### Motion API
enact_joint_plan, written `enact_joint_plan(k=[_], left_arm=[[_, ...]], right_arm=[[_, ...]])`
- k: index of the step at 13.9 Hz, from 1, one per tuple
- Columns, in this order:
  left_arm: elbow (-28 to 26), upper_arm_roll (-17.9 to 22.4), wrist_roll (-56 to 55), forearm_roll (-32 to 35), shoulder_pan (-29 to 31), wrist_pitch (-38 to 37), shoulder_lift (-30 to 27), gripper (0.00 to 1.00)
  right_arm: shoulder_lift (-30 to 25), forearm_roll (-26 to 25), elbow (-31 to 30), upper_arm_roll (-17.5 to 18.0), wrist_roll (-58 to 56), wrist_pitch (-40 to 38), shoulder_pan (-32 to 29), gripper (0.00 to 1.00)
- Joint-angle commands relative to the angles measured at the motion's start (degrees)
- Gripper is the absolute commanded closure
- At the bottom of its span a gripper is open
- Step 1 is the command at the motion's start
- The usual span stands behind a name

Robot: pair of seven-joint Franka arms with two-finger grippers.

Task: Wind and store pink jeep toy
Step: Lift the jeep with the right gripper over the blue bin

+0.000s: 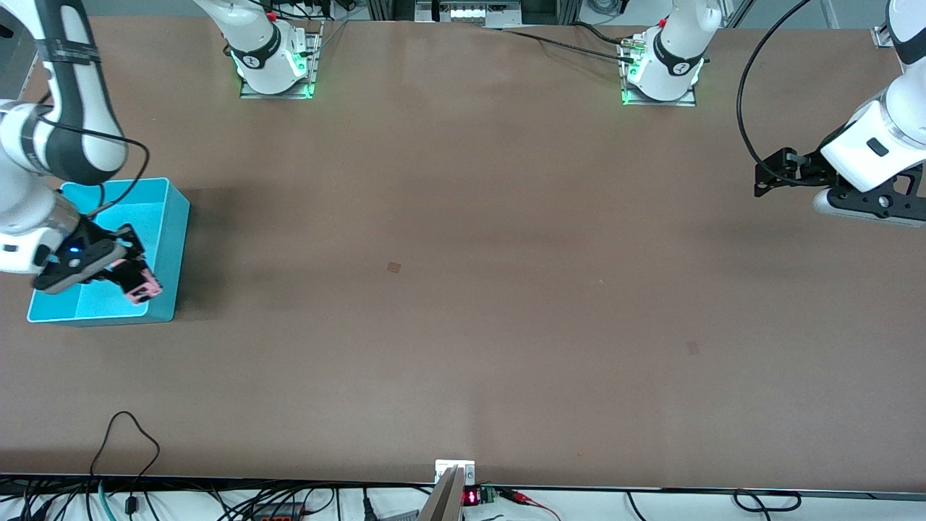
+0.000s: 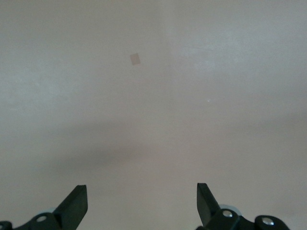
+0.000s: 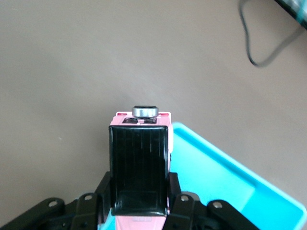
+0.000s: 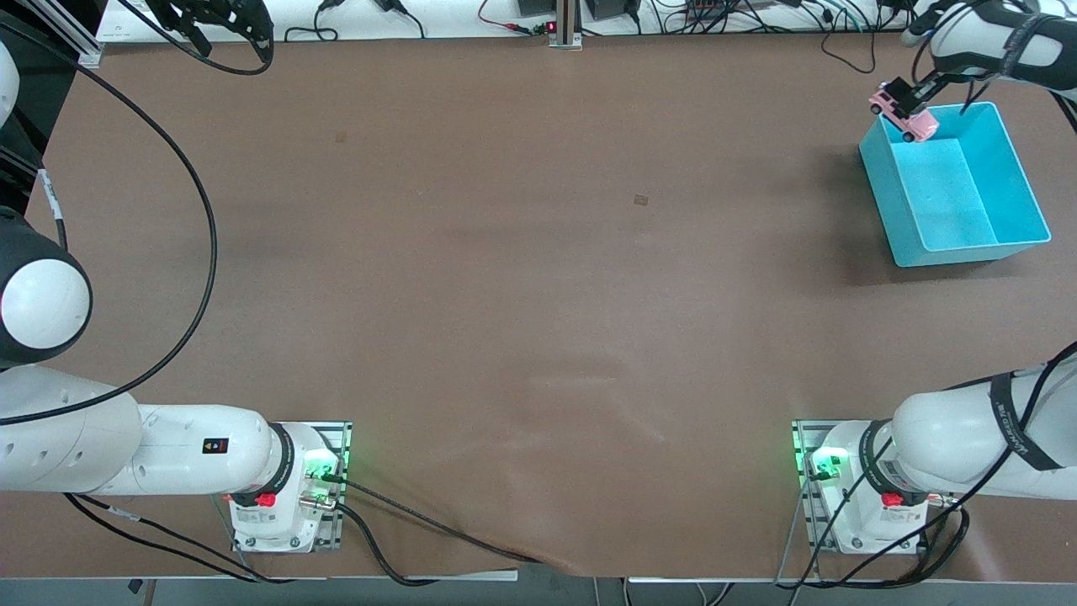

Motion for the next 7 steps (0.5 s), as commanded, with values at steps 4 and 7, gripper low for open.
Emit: enact_joint_plan(k=[4,7], left_arm=[[0.5,-0.4,-0.8,1.0,0.1,-1.0,-0.6,0.00],[0.5,-0.4,-0.8,1.0,0.1,-1.0,-0.6,0.00]], right_arm=[[0.8,0.8,-3.2,0.8,6.6,2.8,-10.1,1.00],[2.0,0.8,-8.6,0.8,8.9,9.3,-13.5,1.00]])
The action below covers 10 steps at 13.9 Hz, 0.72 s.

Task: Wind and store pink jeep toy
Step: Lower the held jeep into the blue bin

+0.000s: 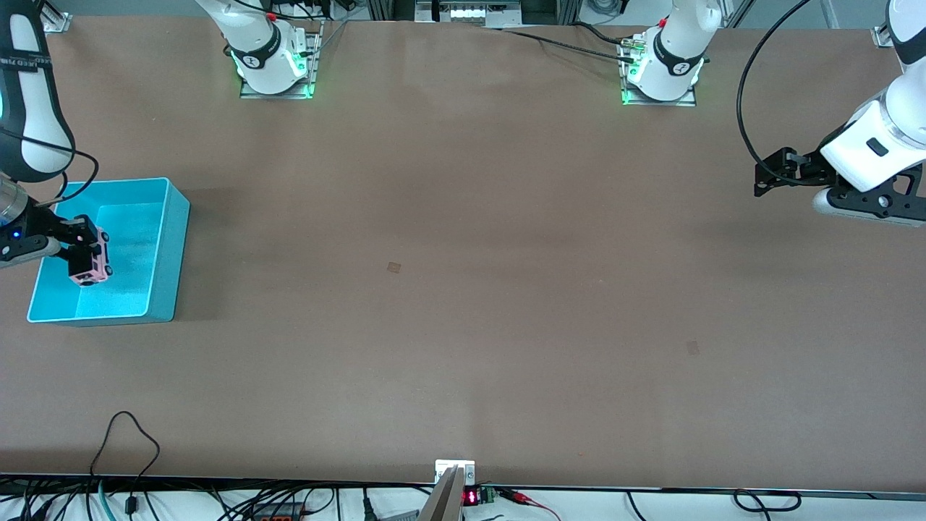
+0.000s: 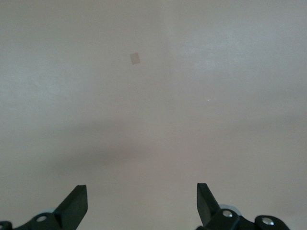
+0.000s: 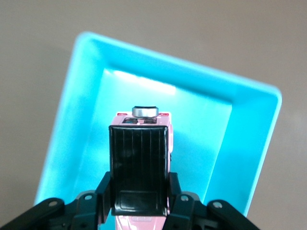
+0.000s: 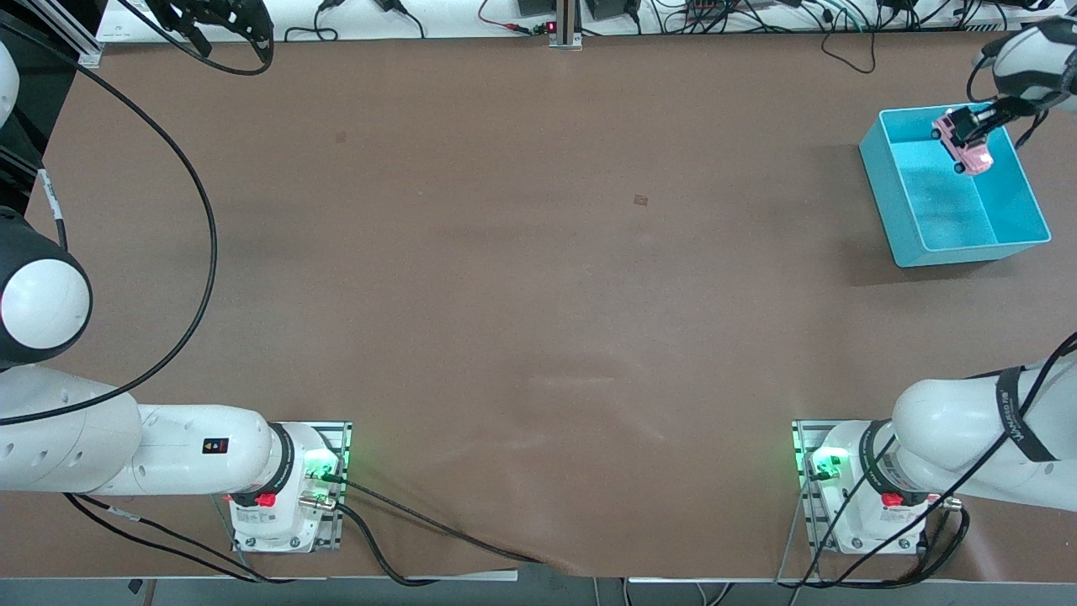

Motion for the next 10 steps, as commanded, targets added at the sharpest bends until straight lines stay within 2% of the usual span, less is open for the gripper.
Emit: enact_joint_plan(k=[1,10], left_arm=[[0.5,-0.4,-0.8,1.0,0.1,-1.0,-0.6,0.00],[0.5,-0.4,-0.8,1.0,0.1,-1.0,-0.6,0.00]], right_arm=[[1.3,0.7,-3.9,1.1,2.9,4.0,-2.9,1.00],[6.8,1.4,-4.2,1.1,6.5,4.1,-4.5,1.00]])
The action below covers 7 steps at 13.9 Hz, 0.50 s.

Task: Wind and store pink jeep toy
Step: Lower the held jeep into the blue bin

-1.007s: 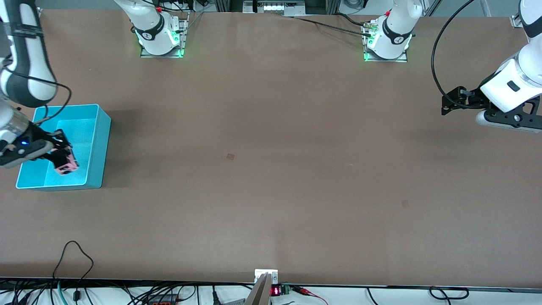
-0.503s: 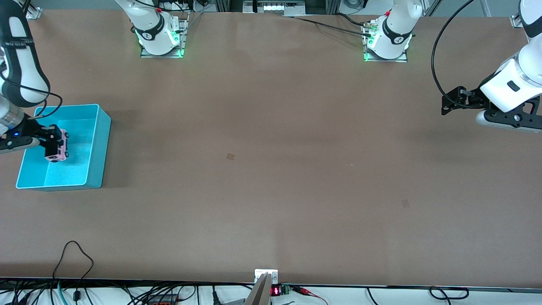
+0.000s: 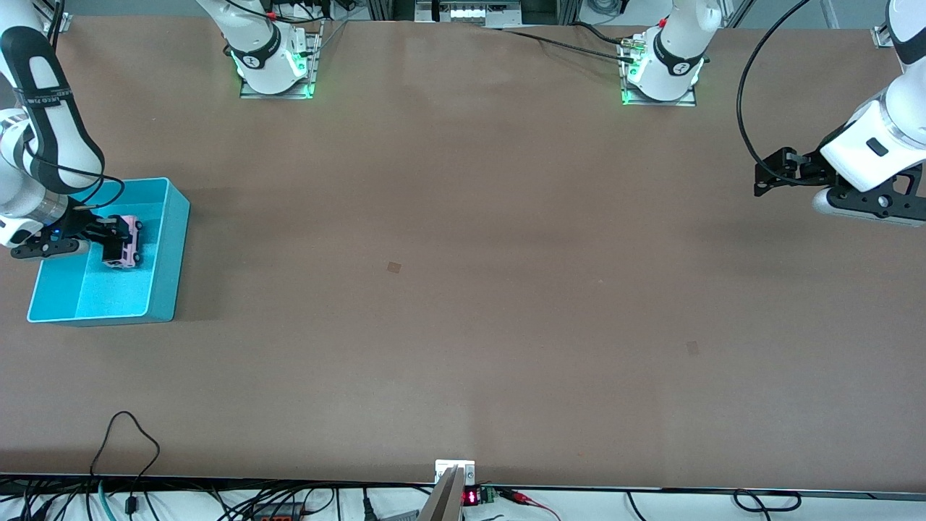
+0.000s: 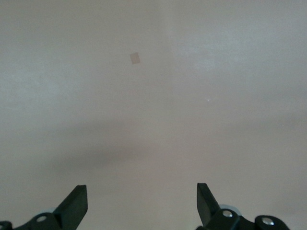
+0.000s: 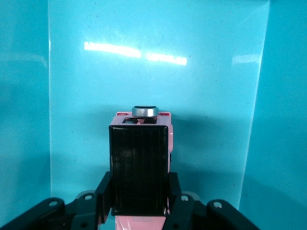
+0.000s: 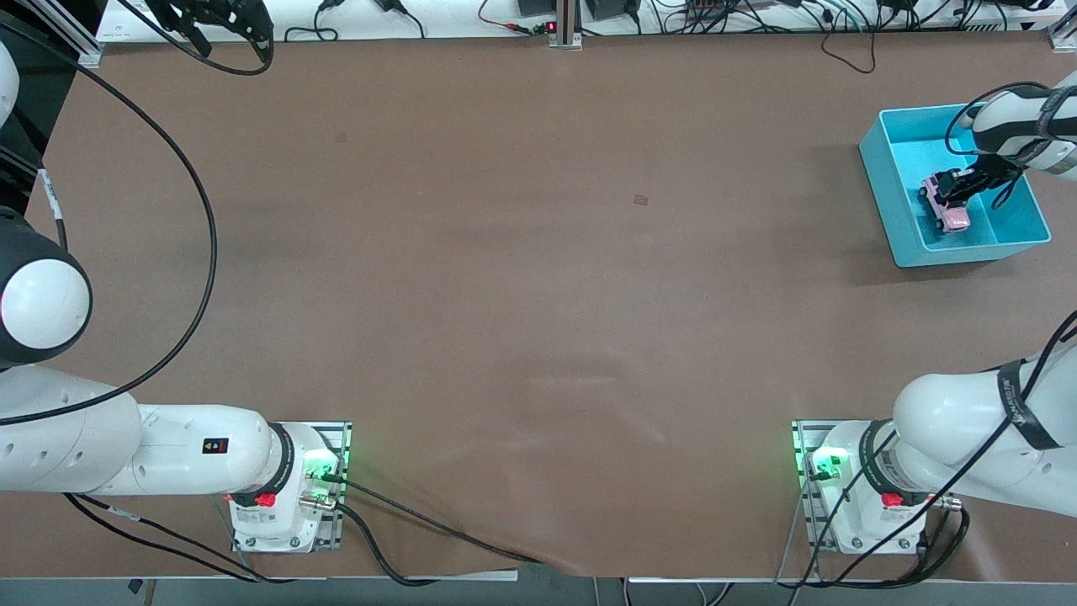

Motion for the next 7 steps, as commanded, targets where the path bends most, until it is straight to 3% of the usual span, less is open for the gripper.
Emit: enact_joint_plan(k=[1,2,3,4,5,7], left_arm=[[0.5,-0.4,-0.8,1.0,0.1,-1.0,-0.6,0.00],[0.5,-0.4,-0.8,1.0,0.1,-1.0,-0.6,0.00],[0.5,-0.4,-0.8,1.0,0.1,-1.0,-0.6,0.00],[0.5,-0.4,-0.8,1.0,0.1,-1.0,-0.6,0.00],[0.5,-0.4,-0.8,1.0,0.1,-1.0,-0.6,0.00],[0.5,-0.4,-0.8,1.0,0.1,-1.0,-0.6,0.00]], right_arm=[[0.0,0.9,-0.4,1.0,0.3,0.5,-1.1,0.99],[-0.1,0.9,-0.3,1.0,0.3,0.2,-0.9,0.87],[-0.6,0.9,-0.3,1.0,0.3,-0.2,-0.6,0.61],[-0.8,0.9,-0.1,1.2,0.3,-0.9,-0.4,0.21],[-1.2,0.9,0.2,1.4,-0.2,-1.6,-0.7,0.00],[-3.1,0.8,0.3,1.6,-0.2,-2.9,-0.4,0.00]])
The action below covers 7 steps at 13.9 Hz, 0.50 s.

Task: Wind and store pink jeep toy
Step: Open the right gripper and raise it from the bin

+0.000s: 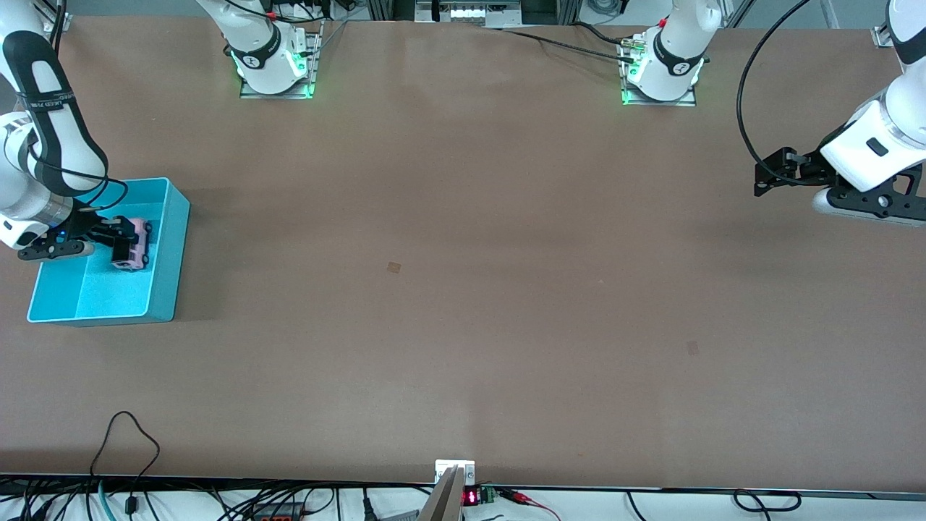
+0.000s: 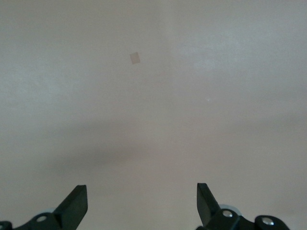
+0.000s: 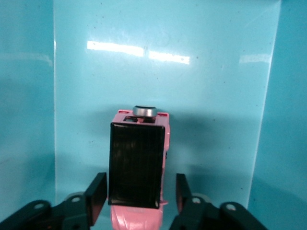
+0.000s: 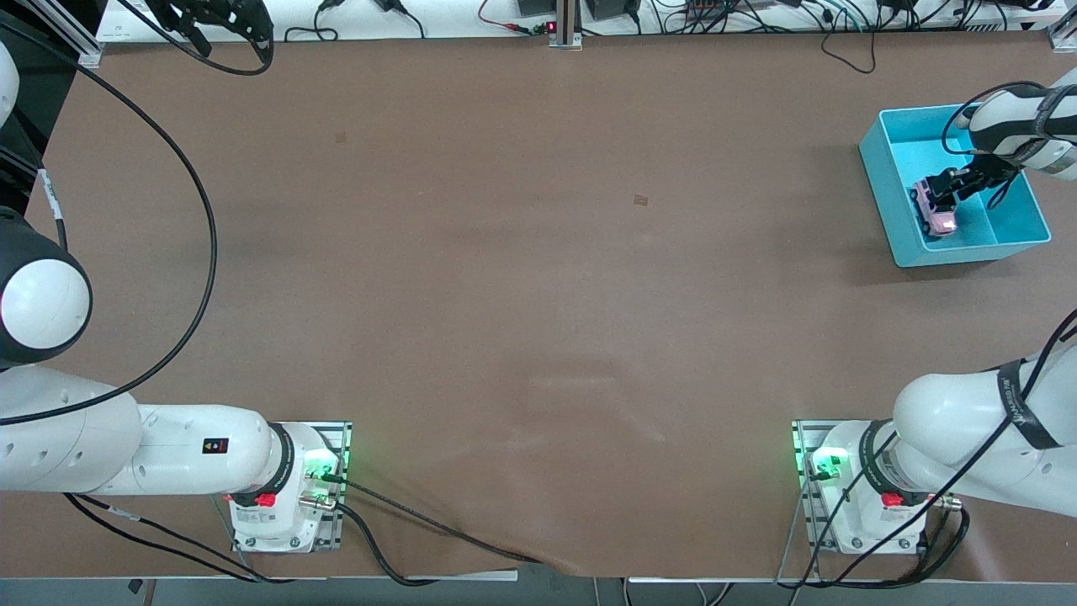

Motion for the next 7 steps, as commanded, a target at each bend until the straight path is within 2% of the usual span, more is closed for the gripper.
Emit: enact_joint_plan(k=[1,7], left_arm=[[0.5,-0.4,-0.8,1.0,0.1,-1.0,-0.6,0.00],[0.5,-0.4,-0.8,1.0,0.1,-1.0,-0.6,0.00]], right_arm=[[-4.2,0.6,0.5,1.0,-0.5,-4.0,0.2,0.00],[-7.5,0.6,15.2,2.0,0.4,-22.6,7.2,0.00]])
